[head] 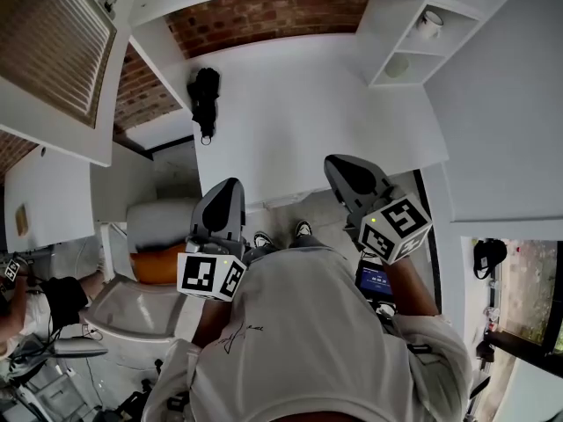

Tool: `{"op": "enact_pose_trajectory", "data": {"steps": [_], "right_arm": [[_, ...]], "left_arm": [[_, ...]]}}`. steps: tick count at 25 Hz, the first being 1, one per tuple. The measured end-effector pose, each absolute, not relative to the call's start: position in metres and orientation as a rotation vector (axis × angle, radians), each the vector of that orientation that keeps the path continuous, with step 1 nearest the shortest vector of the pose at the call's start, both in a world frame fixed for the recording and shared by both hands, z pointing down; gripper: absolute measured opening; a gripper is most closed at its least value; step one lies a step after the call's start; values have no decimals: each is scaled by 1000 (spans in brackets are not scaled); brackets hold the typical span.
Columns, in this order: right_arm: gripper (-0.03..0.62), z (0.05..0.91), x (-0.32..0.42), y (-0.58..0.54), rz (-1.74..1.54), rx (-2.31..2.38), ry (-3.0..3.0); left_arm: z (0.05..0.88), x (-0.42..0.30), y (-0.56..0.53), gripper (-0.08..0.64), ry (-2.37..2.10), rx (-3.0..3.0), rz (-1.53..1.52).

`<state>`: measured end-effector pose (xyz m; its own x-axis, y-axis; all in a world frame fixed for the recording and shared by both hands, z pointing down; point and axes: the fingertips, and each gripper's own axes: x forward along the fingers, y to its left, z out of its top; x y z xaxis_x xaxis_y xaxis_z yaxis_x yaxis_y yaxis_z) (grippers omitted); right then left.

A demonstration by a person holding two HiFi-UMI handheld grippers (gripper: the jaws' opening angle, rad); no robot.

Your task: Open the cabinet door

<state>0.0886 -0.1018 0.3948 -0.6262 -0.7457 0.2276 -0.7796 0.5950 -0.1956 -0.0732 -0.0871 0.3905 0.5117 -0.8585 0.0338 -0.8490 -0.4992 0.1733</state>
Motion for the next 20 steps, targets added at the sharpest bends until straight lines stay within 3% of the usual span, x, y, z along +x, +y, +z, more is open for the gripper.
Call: {"op": "enact_pose_trajectory", "data": {"steps": [20], "right_arm": [[23, 394, 95, -99, 430, 1209, -2740]], "left_arm": [[385, -75, -99, 15, -1519, 2555, -99]]}}
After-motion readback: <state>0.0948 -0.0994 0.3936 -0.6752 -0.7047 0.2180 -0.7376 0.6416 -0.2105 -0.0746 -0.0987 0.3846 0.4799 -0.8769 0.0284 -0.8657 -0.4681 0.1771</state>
